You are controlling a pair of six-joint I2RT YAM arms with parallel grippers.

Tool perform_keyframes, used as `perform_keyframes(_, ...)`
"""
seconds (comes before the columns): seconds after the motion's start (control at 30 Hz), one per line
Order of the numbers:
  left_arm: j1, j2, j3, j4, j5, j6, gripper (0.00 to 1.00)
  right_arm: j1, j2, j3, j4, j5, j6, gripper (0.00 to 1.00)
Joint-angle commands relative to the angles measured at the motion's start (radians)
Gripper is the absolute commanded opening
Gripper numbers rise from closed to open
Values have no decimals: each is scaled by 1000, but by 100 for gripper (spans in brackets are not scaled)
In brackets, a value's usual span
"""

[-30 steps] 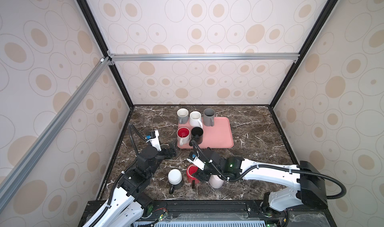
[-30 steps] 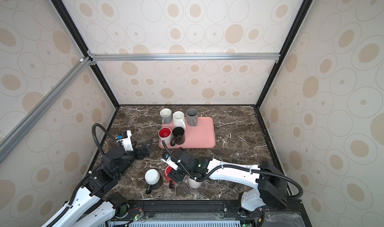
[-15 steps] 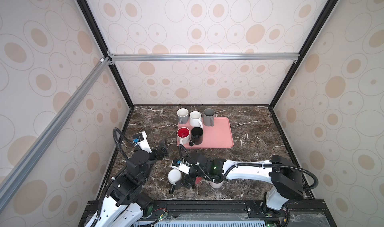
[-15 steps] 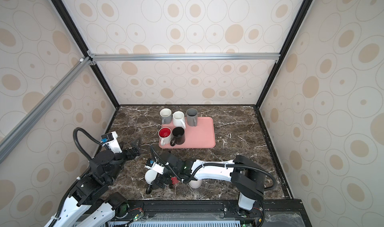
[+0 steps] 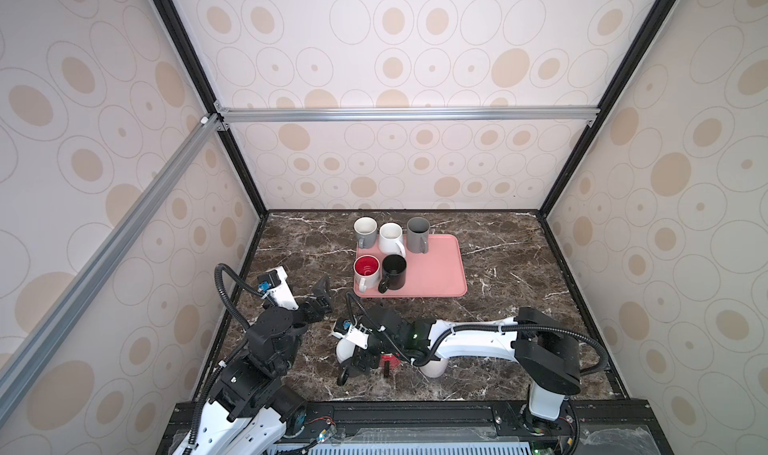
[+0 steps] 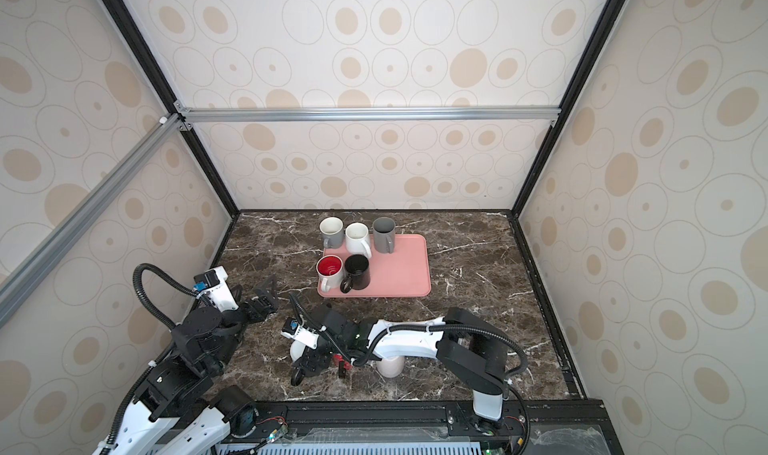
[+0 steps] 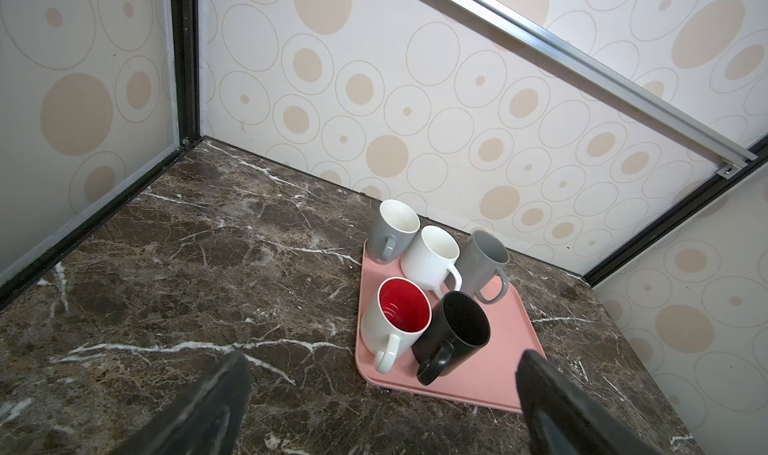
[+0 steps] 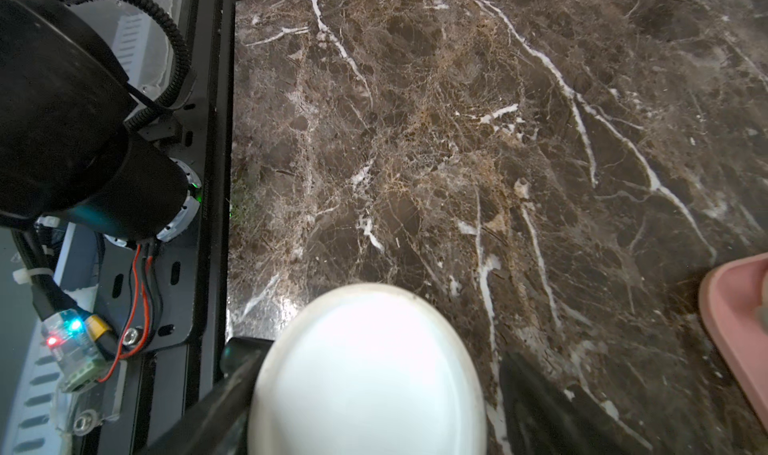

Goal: Turn the mug right side up
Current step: 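Lower the right gripper onto the white mug and grasp it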

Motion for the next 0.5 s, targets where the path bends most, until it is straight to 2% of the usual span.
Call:
perform_keyframes(0.0,4,-1,6,3,-13,-3,99,0,26,20,-10,77,0,84)
perform_keyframes(0.1,4,-1,7,3,-6,0,99,-5,23,8,-36,139,8,80)
perform_keyframes(0.47,4,33,-12,33,33,4,99,-66,-59,-98,-43,264,72,78)
